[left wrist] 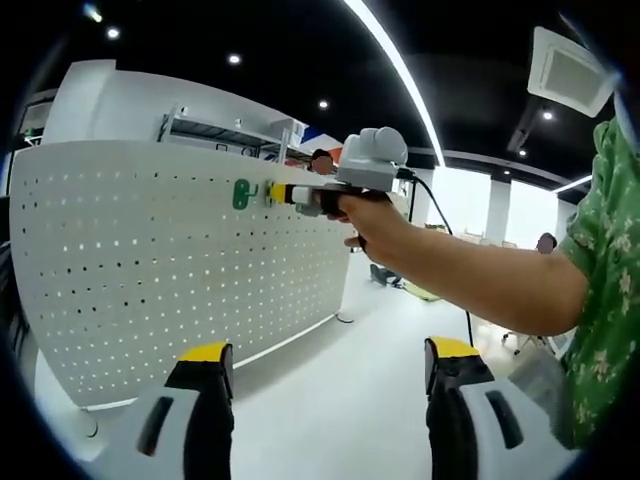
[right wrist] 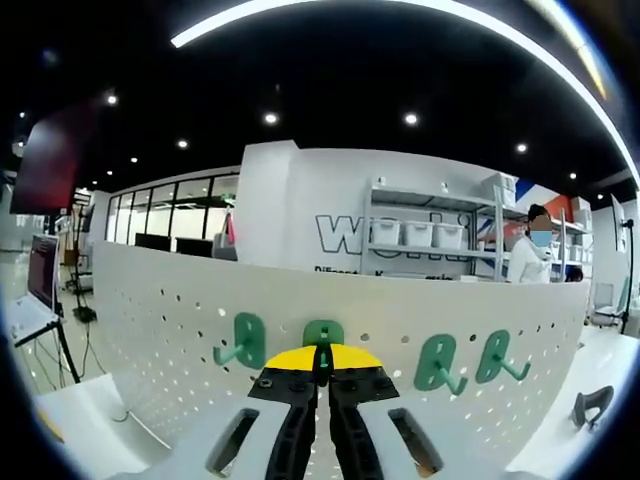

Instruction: Insert the hook assembly into the mounting plate slot until the hook locks in place.

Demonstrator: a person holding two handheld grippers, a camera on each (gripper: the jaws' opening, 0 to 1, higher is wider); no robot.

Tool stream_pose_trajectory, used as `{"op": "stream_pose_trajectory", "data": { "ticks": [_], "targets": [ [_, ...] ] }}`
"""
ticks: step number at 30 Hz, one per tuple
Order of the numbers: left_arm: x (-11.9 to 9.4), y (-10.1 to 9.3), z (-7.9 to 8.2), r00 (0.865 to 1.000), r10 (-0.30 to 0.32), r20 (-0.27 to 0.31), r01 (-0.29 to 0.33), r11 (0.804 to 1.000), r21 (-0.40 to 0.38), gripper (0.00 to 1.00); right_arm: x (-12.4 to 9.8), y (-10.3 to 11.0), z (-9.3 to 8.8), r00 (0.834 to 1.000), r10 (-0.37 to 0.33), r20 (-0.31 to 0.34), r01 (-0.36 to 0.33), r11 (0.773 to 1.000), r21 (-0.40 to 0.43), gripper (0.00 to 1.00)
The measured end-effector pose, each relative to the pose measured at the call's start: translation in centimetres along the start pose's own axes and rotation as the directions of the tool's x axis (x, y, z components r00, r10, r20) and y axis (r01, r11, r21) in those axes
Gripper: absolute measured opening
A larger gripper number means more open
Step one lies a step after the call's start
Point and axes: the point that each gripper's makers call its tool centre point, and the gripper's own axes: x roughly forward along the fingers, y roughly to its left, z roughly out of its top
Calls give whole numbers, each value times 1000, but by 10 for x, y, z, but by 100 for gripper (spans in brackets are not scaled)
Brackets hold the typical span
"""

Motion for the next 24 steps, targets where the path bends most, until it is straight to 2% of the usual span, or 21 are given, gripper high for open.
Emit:
{"op": "stream_pose_trajectory", "data": {
  "ticks": [12, 24],
  "targets": [
    [1, 0, -1, 1000, -6, 0, 6, 1000, -1, 80, 3, -1, -2, 1000, -5, -6, 5, 1000, -21, 1],
    [1, -1, -2, 1000, -12, -2, 12, 1000, 3, 79, 3, 0, -1, 998, -12, -55, 12, 1000, 5, 1]
  ]
}}
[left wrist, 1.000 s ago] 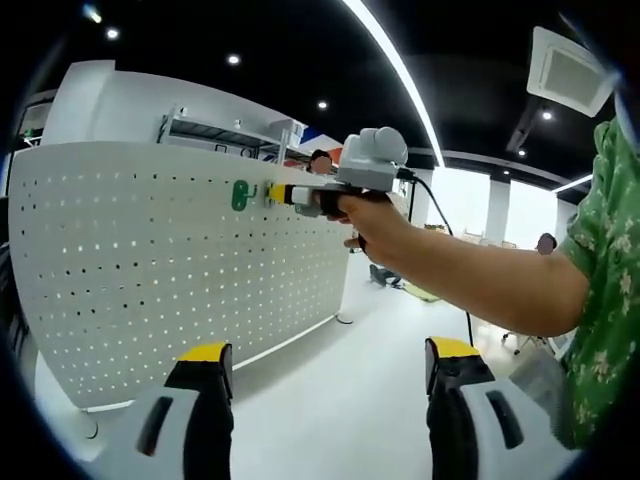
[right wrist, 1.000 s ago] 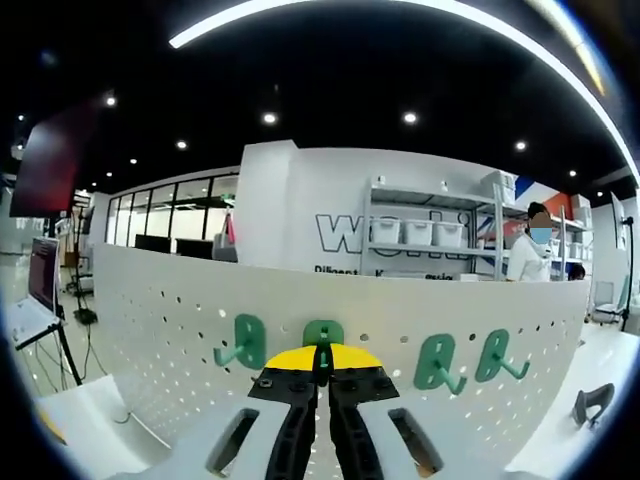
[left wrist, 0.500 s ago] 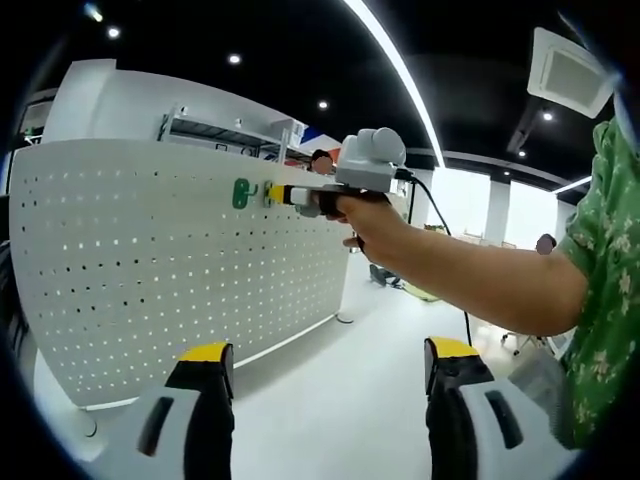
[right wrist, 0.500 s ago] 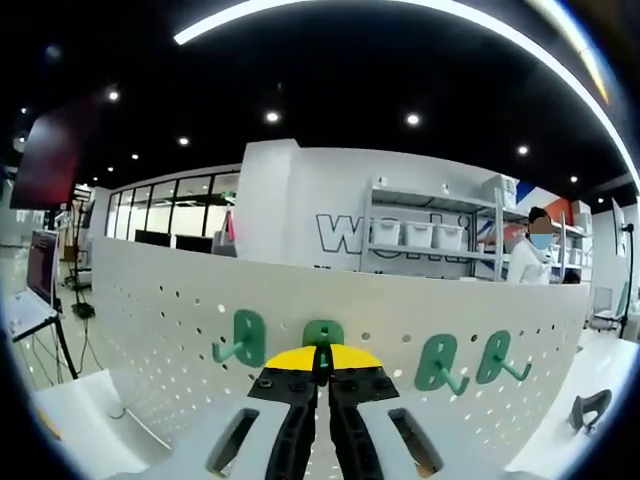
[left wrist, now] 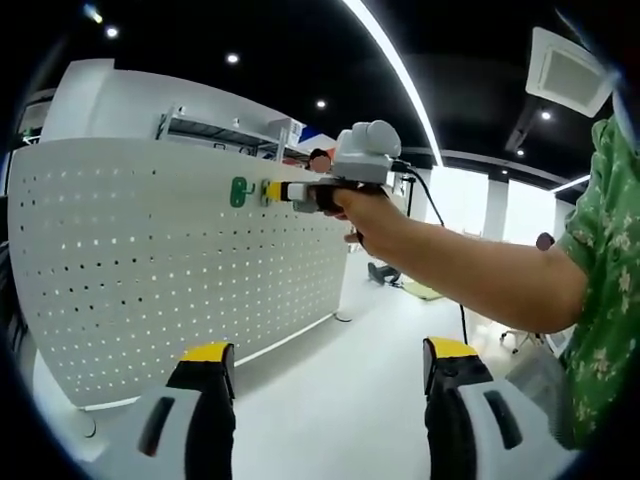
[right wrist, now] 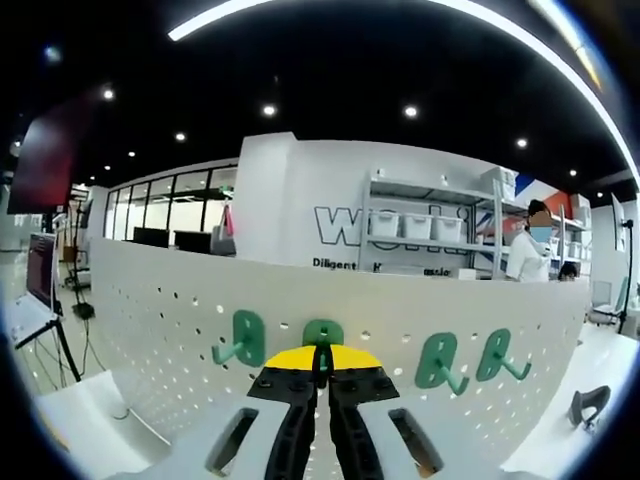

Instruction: Insert the hook assembly into the mounting plate slot until the hook locks in place.

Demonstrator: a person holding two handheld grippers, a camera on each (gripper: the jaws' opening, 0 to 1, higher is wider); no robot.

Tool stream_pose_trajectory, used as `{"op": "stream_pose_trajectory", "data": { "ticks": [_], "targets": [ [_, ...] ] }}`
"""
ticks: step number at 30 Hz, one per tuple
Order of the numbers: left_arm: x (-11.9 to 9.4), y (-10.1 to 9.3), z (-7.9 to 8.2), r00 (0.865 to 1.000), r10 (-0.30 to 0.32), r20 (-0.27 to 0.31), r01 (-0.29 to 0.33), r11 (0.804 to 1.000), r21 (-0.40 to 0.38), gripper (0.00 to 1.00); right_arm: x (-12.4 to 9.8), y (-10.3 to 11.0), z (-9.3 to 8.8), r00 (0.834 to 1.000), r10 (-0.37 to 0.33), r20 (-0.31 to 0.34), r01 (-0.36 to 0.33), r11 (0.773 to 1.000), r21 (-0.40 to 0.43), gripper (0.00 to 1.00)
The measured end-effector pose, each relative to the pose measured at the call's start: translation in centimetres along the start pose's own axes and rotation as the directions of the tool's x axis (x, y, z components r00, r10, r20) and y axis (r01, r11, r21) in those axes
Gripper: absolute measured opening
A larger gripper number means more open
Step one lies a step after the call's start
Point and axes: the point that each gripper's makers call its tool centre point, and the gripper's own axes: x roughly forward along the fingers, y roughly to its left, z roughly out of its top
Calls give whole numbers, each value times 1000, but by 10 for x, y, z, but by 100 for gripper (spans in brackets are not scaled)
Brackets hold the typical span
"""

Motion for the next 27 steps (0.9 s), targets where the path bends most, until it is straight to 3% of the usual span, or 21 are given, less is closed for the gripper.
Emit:
{"op": "stream_pose_trajectory", "data": {
  "ticks": [12, 22, 27],
  "targets": [
    [2, -3, -2, 1000, -11, -6, 11, 1000, 4, 78, -3, 2, -1, 1000, 7, -24, -6, 999, 33, 2],
    [1, -2, -3, 1000, -12, -8, 12, 1000, 4, 77, -1, 6, -2, 1000, -10, -27, 7, 996, -94, 3],
    [2, -3, -2, 1000, -14, -6, 14, 1000, 5, 77, -1, 6, -4, 999, -2, -35, -1, 997, -80, 3]
  ]
}}
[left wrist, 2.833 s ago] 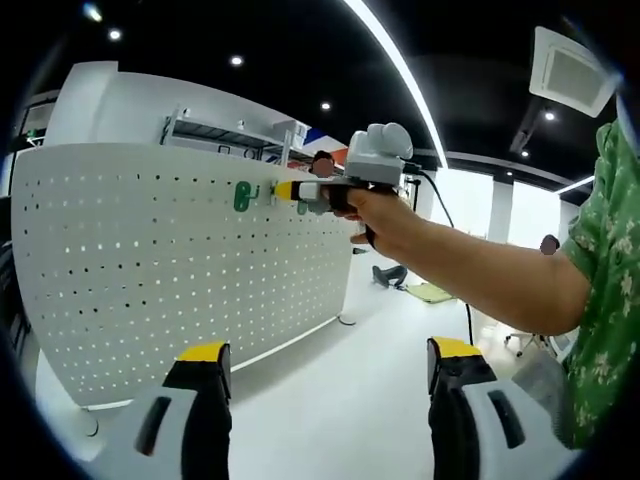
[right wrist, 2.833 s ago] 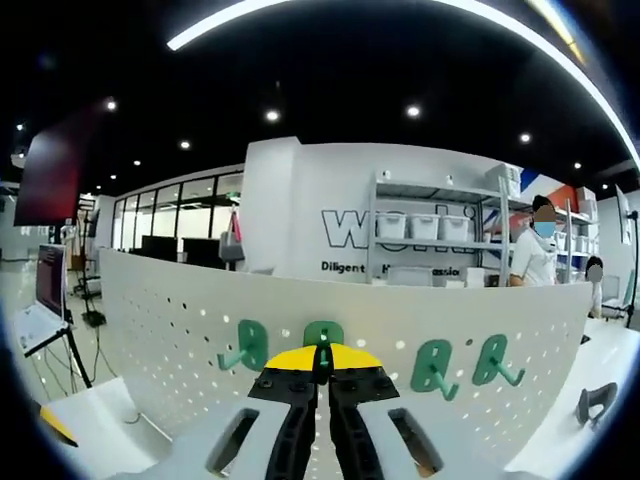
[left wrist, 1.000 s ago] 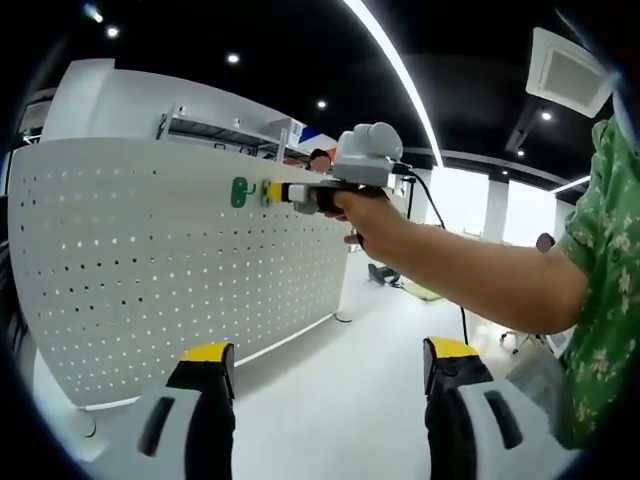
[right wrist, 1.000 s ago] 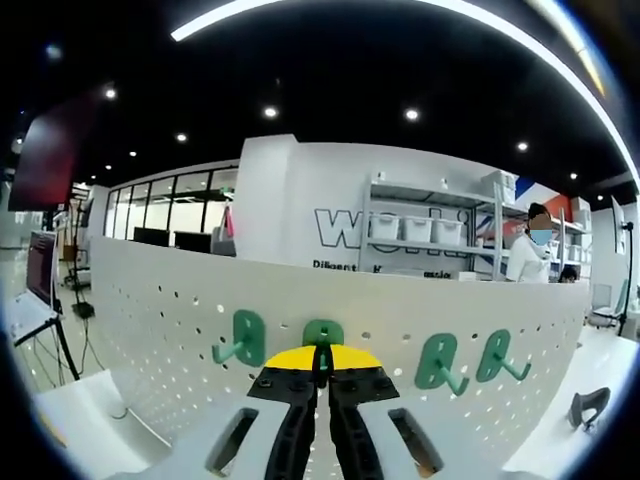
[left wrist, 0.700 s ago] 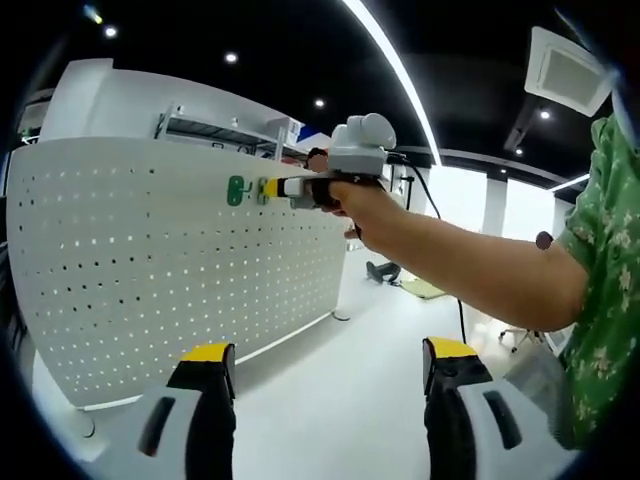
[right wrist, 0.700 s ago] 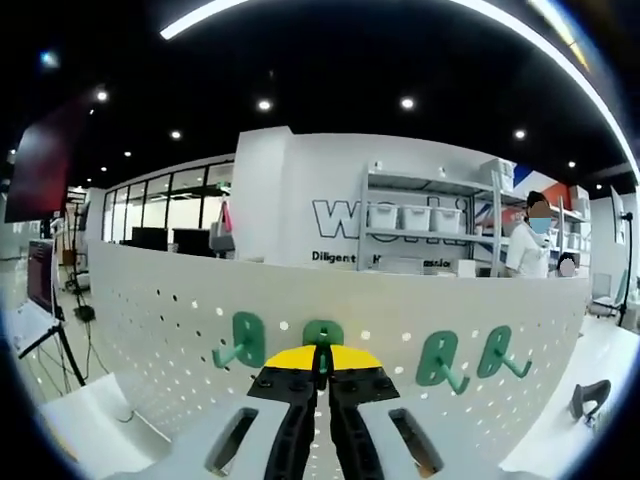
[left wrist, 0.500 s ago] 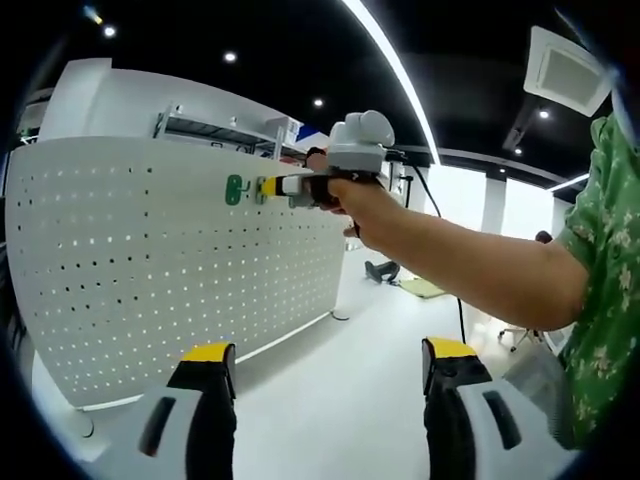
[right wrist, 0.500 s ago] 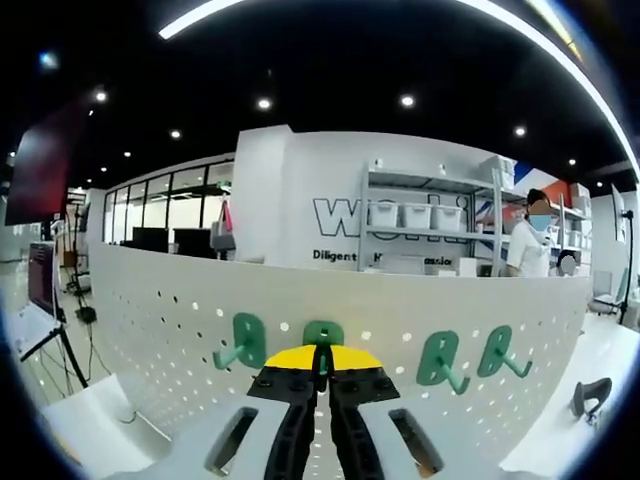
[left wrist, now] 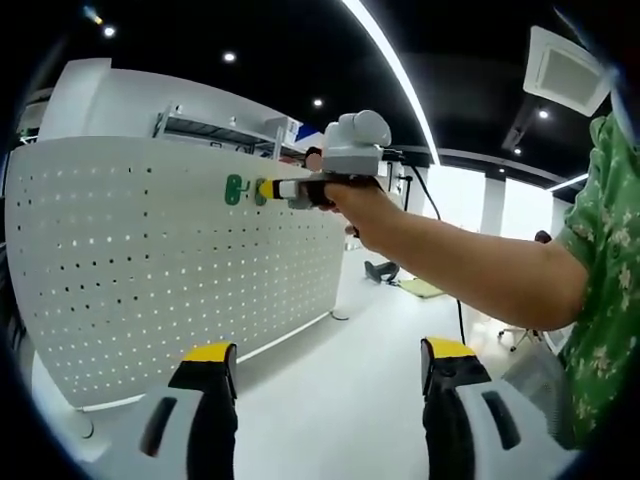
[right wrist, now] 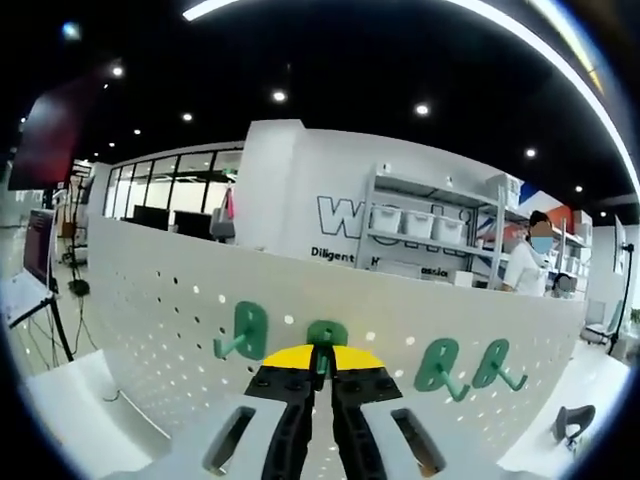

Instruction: Insert the hook assembly into the mounting plate slot until the hook locks in place.

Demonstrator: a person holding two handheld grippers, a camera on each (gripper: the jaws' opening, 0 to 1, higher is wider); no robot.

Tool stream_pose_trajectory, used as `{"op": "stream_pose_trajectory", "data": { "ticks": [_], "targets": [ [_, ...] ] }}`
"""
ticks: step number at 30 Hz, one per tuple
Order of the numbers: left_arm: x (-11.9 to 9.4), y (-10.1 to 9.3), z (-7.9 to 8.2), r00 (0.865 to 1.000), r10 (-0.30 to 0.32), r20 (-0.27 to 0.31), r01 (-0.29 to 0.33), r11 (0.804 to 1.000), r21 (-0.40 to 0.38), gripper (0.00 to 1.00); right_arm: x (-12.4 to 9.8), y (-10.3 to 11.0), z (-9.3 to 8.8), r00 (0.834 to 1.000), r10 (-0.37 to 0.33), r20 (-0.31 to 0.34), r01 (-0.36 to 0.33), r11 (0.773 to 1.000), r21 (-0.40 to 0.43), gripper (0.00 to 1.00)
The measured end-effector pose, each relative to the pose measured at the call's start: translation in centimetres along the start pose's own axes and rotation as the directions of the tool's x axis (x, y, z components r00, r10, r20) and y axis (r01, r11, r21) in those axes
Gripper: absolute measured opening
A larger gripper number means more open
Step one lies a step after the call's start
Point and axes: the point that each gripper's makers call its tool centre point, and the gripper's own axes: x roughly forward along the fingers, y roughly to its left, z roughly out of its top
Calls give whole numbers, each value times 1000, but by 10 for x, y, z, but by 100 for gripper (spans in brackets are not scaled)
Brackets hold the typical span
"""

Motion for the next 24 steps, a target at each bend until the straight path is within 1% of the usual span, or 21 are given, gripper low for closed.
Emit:
{"op": "stream_pose_trajectory", "data": {
  "ticks": [11, 16, 18, 24],
  "targets": [
    [-1, -2, 1, 1000, 0, 5, 0, 1000, 3, 77, 0, 1, -3, 1000, 11, -1, -11, 1000, -9, 5],
    [-1, -2, 1, 1000, 2, 5, -2, 1000, 4, 77, 1, 1, -14, 1000, 16, -25, -17, 1000, -10, 5],
    [-2, -2, 1, 1000, 4, 5, -4, 1000, 4, 77, 0, 2, -16, 1000, 16, -26, -17, 1000, -18, 6],
    [-3, -2, 2, 1000, 9, 7, -9, 1000, 7, 78, -4, 2, -24, 999, 21, -35, -21, 1000, -3, 9]
  ]
}}
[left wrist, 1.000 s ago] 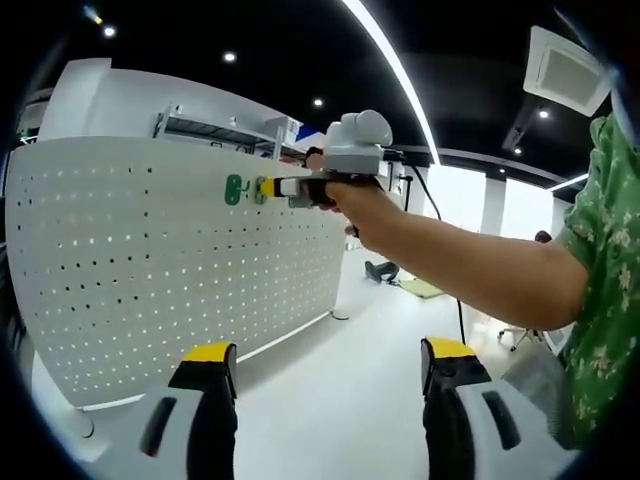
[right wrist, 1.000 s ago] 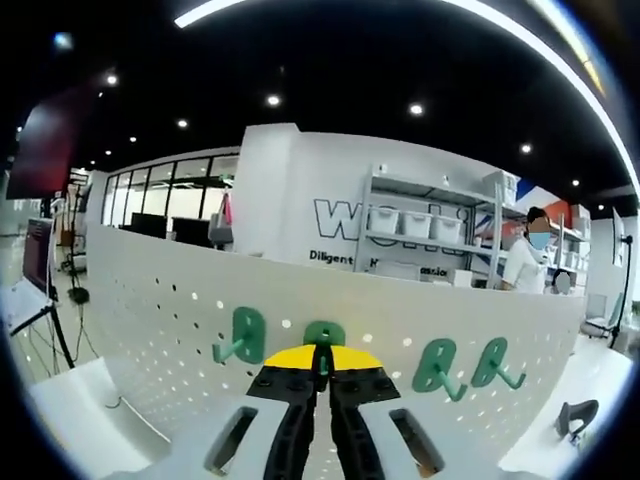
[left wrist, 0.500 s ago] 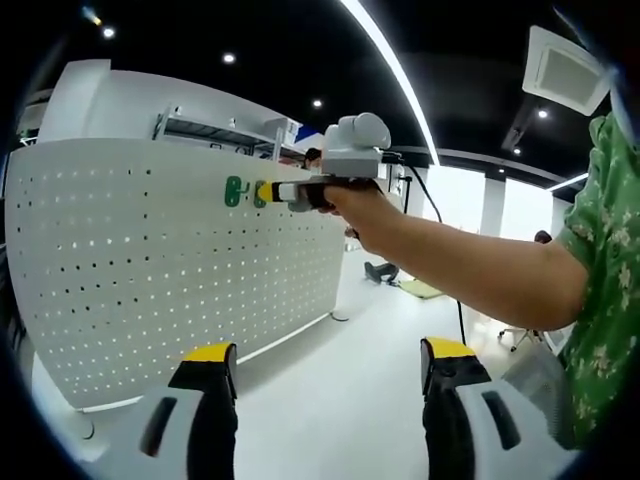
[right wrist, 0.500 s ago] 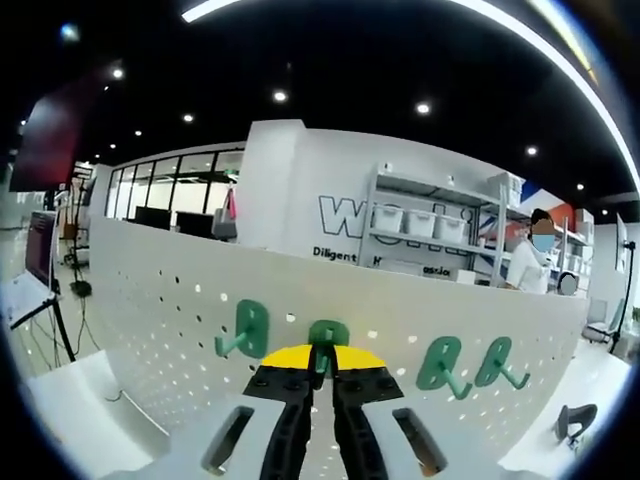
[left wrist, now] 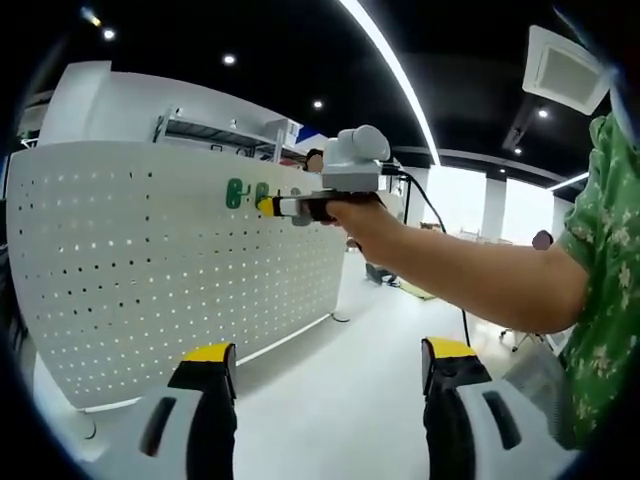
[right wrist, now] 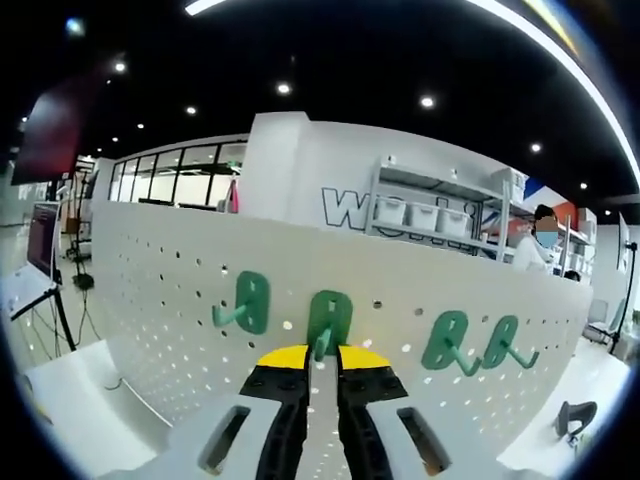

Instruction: Insert the hook assembly into the mounting plate slot until the hook locks in place.

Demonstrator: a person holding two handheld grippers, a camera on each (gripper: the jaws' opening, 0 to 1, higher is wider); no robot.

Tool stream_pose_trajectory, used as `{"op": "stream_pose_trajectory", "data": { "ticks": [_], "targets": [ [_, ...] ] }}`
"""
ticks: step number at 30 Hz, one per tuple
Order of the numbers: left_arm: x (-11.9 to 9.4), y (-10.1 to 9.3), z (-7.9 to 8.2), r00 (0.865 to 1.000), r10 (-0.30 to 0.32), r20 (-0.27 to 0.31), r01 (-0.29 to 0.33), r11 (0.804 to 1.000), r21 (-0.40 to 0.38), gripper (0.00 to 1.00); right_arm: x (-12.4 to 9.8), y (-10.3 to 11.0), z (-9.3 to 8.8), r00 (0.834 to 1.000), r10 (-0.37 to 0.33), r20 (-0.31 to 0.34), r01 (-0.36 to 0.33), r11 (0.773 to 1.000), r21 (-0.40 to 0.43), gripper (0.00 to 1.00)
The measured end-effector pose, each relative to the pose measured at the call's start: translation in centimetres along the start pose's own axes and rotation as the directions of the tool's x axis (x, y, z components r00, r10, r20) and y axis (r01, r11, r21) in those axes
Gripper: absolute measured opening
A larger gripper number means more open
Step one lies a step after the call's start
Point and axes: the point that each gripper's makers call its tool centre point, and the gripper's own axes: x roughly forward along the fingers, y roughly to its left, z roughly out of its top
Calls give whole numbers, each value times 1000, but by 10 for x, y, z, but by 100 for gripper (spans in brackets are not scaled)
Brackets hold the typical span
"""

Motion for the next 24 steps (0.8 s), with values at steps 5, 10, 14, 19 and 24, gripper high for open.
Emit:
{"op": "stream_pose_trajectory", "data": {
  "ticks": [5, 10, 14, 19, 24],
  "targets": [
    [0, 0, 1, 1000, 2, 1, -2, 1000, 3, 78, -2, -3, 0, 1000, 2, 9, -2, 1000, 0, 14],
    [1, -4, 3, 1000, -1, 2, 1, 1000, 8, 79, -7, -6, -4, 1000, 4, 14, -4, 1000, 11, 22],
    [0, -5, 5, 1000, -1, 5, 1, 1000, 15, 79, -13, -7, -3, 1000, 13, 27, -14, 1000, 15, 31],
    [0, -8, 8, 1000, 0, 8, 0, 1000, 23, 80, -23, -3, -3, 998, 41, 38, -42, 999, 19, 41],
    [-2, -11, 11, 1000, 4, 13, -4, 1000, 30, 80, -36, 1, -6, 996, 73, 43, -75, 996, 41, 50]
  ]
}}
